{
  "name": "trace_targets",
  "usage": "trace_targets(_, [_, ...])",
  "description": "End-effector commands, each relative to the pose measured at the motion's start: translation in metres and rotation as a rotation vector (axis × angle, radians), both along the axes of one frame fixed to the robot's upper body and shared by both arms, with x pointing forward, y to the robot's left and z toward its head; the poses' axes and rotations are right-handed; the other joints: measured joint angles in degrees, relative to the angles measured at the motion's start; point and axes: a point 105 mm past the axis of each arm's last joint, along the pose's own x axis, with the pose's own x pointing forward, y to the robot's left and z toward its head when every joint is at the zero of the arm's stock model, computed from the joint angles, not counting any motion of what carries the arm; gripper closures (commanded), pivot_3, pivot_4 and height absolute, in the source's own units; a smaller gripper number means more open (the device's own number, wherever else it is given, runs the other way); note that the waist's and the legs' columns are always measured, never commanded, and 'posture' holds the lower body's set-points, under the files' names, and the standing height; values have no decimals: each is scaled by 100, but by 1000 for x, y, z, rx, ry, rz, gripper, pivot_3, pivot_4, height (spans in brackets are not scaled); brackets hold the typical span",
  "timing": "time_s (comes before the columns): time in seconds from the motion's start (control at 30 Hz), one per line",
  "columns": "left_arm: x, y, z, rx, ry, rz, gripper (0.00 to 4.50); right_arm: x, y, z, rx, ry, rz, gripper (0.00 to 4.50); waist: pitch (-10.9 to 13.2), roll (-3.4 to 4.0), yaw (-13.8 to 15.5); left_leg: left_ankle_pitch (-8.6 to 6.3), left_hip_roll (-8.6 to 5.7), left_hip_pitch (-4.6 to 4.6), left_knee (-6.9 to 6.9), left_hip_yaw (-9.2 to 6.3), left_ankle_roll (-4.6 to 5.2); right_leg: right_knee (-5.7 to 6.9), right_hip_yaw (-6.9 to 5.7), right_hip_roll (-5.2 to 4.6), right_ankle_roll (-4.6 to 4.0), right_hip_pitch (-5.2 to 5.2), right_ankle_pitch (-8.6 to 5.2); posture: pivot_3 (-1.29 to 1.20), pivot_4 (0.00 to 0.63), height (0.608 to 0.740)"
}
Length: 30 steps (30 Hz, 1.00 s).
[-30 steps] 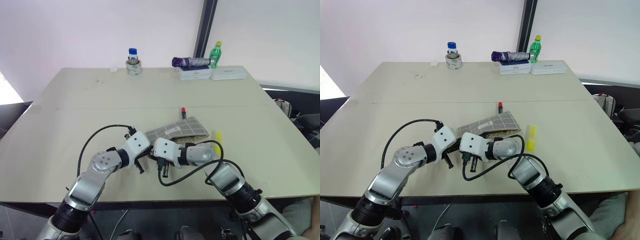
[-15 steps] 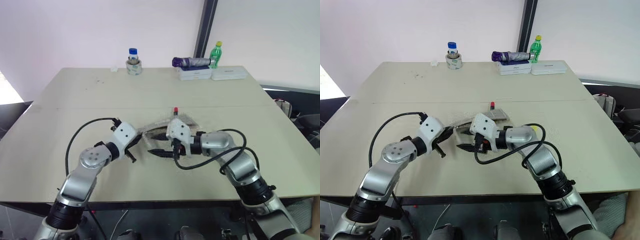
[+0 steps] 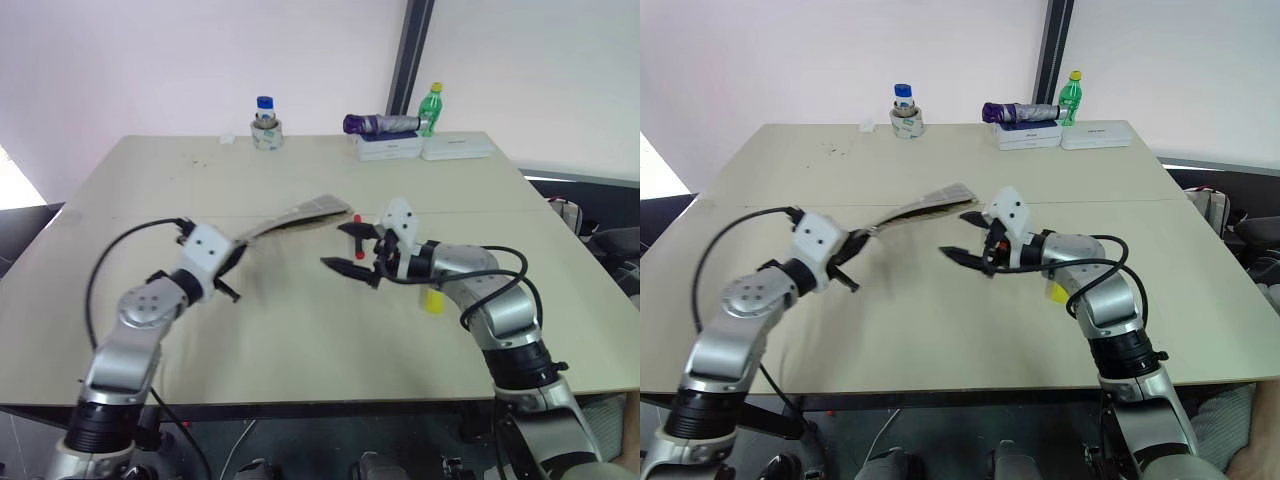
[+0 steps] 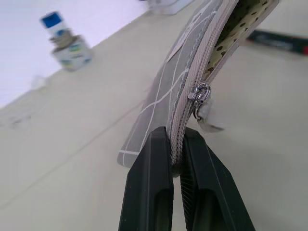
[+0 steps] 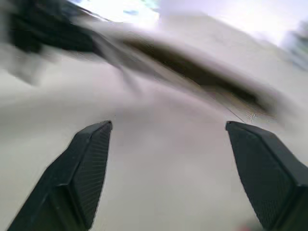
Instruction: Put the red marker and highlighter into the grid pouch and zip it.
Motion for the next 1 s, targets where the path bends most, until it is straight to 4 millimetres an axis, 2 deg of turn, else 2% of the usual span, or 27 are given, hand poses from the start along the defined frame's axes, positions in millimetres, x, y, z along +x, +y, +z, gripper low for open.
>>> trace_targets(0.03, [-4,20,8,31,-43,45,4500,30,-16,4,-48,-64,-233,596,0,1,-14,0,0,-1,-1,3,-1,0,1,-1,0,-2,0,0,150,740])
trace_targets(0.17, [-3,30,2,36,-23,74,4500,48,-6,0,88,58,-338,596,1,0,-19,21,4,-1,-4,6,-37,2,2,1,0,-7,0,0,150,740])
trace_targets(0.3, [-3,24,-13,47,25,74,4500,67,9,-14,187,222,-435,596,0,0,-18,22,6,-3,-5,8,-38,4,2,-1,0,-7,0,0,150,740])
trace_targets(0.5, [-3,20,-12,45,2,81,4500,84,2,-33,64,179,-587,596,0,0,2,18,1,-16,-4,7,-32,-2,-4,-22,1,-11,1,0,150,740])
trace_targets(0.6, [-5,18,-13,39,1,77,4500,87,-2,-37,41,154,-620,596,1,0,-20,18,2,-22,-4,9,-32,0,-3,-23,1,-20,1,0,150,740])
trace_targets(0.73, [-6,17,-14,34,2,74,4500,85,-1,-50,54,207,-627,596,1,0,-56,19,5,-22,-6,9,-34,2,-3,-18,2,-24,1,0,150,740])
trace_targets(0.83, [-5,12,-15,32,1,58,4500,78,9,-61,80,280,-589,596,0,0,-70,20,6,-23,-6,9,-35,2,-3,-19,2,-24,1,0,150,740])
trace_targets(0.9, [-4,11,-15,31,0,56,4500,75,12,-62,86,294,-573,1431,0,0,-68,20,6,-22,-6,9,-35,2,-3,-19,2,-23,1,0,150,740])
trace_targets(0.97, [-3,12,-14,32,-2,56,4500,75,6,-62,80,290,-590,2357,0,0,-65,20,6,-23,-6,8,-35,2,-3,-20,2,-23,1,0,150,740])
trace_targets(1.0, [-3,12,-14,32,-2,56,4500,75,3,-61,74,281,-598,2954,0,0,-64,19,6,-23,-6,8,-34,2,-3,-20,2,-23,1,0,150,740])
